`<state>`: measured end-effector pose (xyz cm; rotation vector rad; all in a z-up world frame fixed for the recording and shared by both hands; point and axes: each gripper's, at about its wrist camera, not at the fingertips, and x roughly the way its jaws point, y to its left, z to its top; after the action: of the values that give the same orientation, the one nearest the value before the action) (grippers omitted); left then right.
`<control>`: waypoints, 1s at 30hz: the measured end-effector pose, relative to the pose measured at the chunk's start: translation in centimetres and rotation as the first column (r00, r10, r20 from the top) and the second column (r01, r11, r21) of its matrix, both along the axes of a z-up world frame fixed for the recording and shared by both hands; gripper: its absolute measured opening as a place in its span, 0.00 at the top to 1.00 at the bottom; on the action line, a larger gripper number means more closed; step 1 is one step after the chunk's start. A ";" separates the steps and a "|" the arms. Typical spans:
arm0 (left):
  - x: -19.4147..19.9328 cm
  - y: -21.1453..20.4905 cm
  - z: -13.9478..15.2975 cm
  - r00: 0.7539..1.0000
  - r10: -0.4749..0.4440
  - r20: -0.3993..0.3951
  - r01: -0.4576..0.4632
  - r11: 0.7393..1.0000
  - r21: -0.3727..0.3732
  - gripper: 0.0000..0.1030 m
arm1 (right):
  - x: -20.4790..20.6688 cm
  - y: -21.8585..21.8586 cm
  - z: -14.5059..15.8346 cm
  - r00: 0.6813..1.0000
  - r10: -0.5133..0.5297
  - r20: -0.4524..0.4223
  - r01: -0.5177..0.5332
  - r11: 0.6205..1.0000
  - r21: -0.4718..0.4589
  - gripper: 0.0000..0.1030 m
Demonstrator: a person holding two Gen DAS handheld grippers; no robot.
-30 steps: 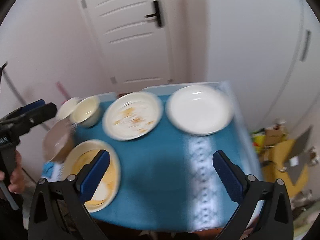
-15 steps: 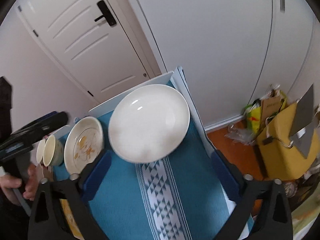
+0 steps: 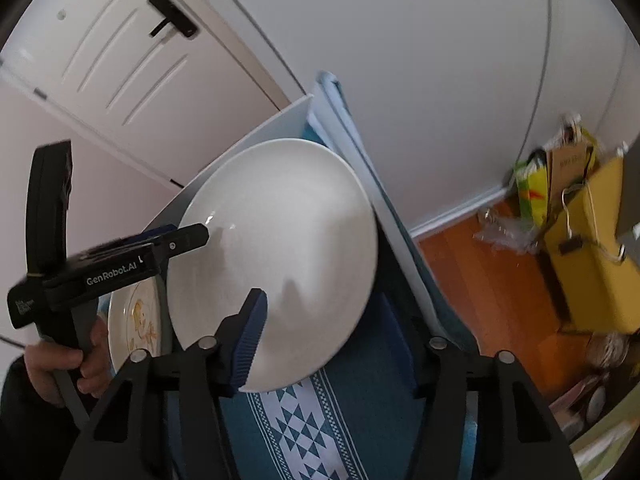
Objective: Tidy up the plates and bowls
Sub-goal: 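Grasp the rim of the plain white deep plate with both grippers, then carry the white deep plate with both grippers over the yellow bear plate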
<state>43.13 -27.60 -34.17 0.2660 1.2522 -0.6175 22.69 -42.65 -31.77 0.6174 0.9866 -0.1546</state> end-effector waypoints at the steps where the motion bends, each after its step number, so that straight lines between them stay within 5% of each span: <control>1: 0.1 -0.1 -0.3 1.000 -0.004 -0.003 0.004 1.000 0.003 0.54 | 0.0 -0.1 -0.1 1.000 -0.008 0.005 0.008 1.000 0.005 0.50; 6: 0.5 0.1 -0.8 1.000 -0.012 -0.018 0.012 1.000 -0.025 0.83 | 0.5 -0.2 -0.3 1.000 -0.020 0.015 0.020 1.000 -0.016 0.59; 12: 0.5 0.0 -1.0 1.000 -0.018 -0.006 0.018 1.000 -0.022 0.83 | 0.2 -1.0 -0.4 0.997 -0.074 -0.005 0.073 0.997 -0.035 0.82; 22: -1.2 0.4 0.9 0.999 -0.012 0.048 0.013 1.000 -0.021 0.83 | 0.0 -1.5 0.0 0.998 -0.062 0.005 0.062 0.998 -0.021 0.82; 30: -3.7 3.1 5.2 0.993 0.054 0.107 -0.049 0.998 -0.043 0.83 | -0.4 -1.0 3.2 0.998 0.012 0.057 -0.010 0.999 -0.047 0.82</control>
<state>39.38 -24.46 -28.95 0.2294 1.1382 -0.5764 22.24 -43.64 -28.58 0.5707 0.9286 -0.1490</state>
